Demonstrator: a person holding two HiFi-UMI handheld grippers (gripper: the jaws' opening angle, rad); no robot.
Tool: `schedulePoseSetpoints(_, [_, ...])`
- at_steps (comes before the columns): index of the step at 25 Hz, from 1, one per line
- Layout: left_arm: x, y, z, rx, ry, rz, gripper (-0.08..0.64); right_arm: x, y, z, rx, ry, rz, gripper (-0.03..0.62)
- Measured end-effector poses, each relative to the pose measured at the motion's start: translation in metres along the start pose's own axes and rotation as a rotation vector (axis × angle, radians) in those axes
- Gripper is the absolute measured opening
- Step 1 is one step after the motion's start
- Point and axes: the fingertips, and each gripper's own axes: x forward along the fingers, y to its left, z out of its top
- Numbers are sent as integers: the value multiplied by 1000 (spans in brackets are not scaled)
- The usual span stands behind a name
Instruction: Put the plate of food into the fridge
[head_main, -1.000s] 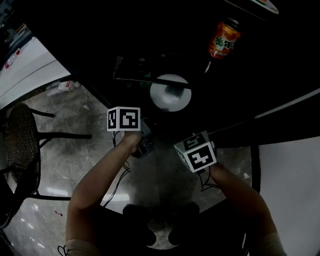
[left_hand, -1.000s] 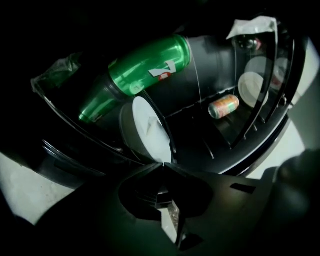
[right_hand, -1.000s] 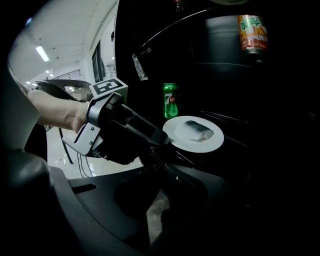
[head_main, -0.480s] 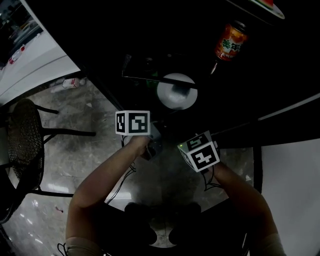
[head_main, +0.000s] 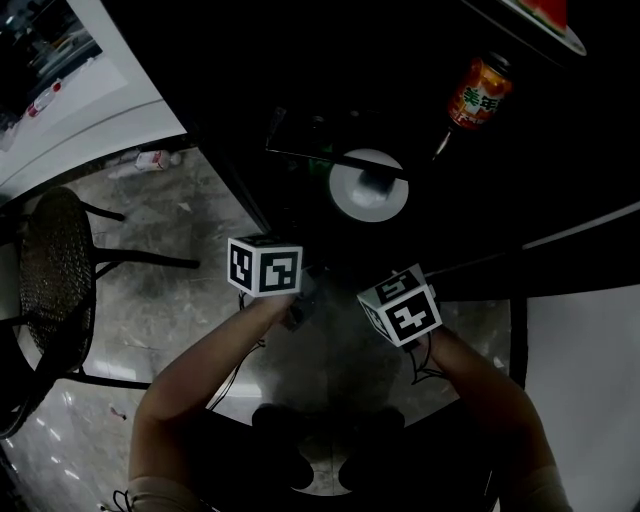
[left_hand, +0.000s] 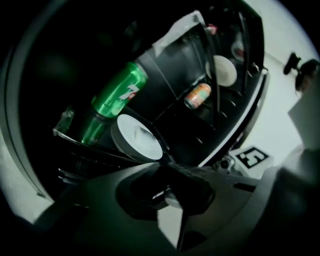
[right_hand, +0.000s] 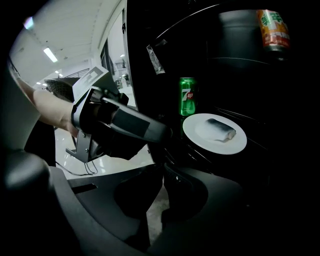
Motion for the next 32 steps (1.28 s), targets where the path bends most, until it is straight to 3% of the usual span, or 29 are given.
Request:
schedulePoseSetpoints(2, [-5,-4,-4,63,24,-9,24,-1,8,1,14,-11,37,25])
schedulePoseSetpoints(6, [-15,-10,-6,181,67,-5,12,-11,34,17,15,-52,111,25])
schedulePoseSetpoints(9, [-25,-12,3,243,52,28,12,-18,52,37,20,-84,150,25])
schedulePoseSetpoints(13, [-45,-28,11,280,7,31,12,-28,71,52,29,-66,181,25])
schedulePoseSetpoints(21, [-115,-54,23,310,-27,163,12,-63,97,77,161,13,230,25])
schedulePoseSetpoints(25, [-148,-74,43,260,-67,231,12,-90,95,92,219,47,187,25])
schedulePoseSetpoints(32, [-203,-133,50,315,-2,318,12,-156,124,108,357,97,177,25])
